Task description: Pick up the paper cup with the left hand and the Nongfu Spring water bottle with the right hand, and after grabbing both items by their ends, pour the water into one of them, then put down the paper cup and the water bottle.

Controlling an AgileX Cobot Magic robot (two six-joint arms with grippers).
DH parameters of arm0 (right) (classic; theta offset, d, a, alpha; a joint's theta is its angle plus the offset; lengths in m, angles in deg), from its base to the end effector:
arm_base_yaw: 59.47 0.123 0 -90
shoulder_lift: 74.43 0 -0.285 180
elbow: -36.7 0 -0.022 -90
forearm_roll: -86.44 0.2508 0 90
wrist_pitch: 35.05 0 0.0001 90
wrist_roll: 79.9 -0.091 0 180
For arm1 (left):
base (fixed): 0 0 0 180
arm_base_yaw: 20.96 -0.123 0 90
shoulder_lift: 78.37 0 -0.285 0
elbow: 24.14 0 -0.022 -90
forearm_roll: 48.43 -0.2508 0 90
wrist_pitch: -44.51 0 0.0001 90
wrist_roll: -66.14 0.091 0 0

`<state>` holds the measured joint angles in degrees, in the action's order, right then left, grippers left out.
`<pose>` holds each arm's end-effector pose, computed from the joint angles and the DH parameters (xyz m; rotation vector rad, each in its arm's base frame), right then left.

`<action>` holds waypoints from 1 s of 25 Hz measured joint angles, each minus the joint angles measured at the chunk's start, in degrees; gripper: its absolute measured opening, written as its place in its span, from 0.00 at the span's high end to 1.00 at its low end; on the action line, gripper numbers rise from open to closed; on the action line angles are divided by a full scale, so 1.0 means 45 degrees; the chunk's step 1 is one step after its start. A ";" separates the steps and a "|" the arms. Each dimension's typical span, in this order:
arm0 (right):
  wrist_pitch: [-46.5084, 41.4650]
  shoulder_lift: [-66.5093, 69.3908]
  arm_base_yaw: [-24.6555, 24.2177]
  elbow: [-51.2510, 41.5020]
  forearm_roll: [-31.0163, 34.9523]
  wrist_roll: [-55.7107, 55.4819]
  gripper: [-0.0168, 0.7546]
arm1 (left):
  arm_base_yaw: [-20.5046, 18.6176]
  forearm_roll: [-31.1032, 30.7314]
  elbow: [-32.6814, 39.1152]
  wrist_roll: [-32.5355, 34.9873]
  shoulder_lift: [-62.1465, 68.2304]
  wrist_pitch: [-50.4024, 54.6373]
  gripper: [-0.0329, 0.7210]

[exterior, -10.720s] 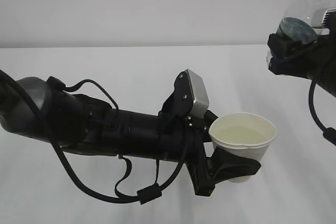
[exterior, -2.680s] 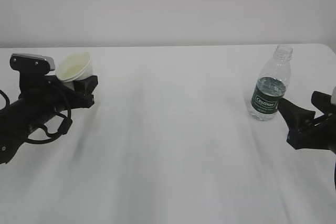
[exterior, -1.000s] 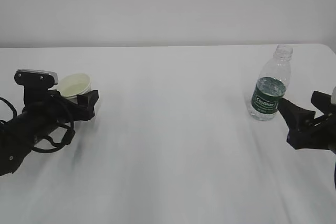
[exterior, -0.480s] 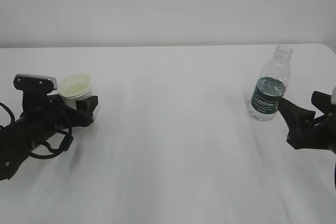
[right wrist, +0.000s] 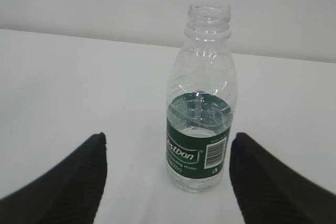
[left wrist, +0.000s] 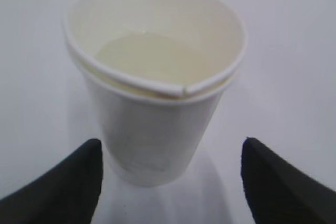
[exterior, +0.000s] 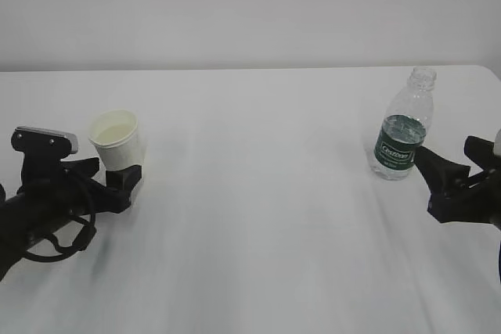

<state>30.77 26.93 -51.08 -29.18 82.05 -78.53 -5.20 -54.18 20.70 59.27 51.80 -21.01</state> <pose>0.2186 0.0387 0.1445 -0.2288 1.7576 0.1278 0.2989 -0.0930 0.0624 0.2508 1.9084 -0.3250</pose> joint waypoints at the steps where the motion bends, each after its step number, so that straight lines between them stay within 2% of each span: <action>1: 0.0000 0.0000 0.0000 0.0000 0.0000 0.0000 0.26 | 0.0000 -0.0026 0.0142 0.0000 -0.0175 0.0000 0.17; 10: 0.0000 0.0000 0.0000 0.0000 -0.0032 0.0000 0.26 | 0.0000 0.0172 0.1233 -0.0386 -0.1520 -0.0009 0.17; 14: 0.0000 0.0000 0.0000 0.0000 -0.0608 0.0009 0.26 | 0.0000 0.0400 0.1503 -0.0658 -0.2056 -0.0009 0.17; 18: 0.0000 0.0000 0.0000 0.0000 -0.1361 0.0009 0.27 | 0.0000 -0.0036 0.1560 -0.0795 -0.2370 -0.0009 0.17; 25: 0.0000 -0.0319 0.0000 0.0000 -0.1336 0.0009 0.28 | 0.0000 -0.0550 0.1580 -0.0844 -0.2986 -0.0009 0.19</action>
<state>30.77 25.50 -51.08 -29.18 76.04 -78.49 -5.20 -56.65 27.81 55.47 38.36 -21.05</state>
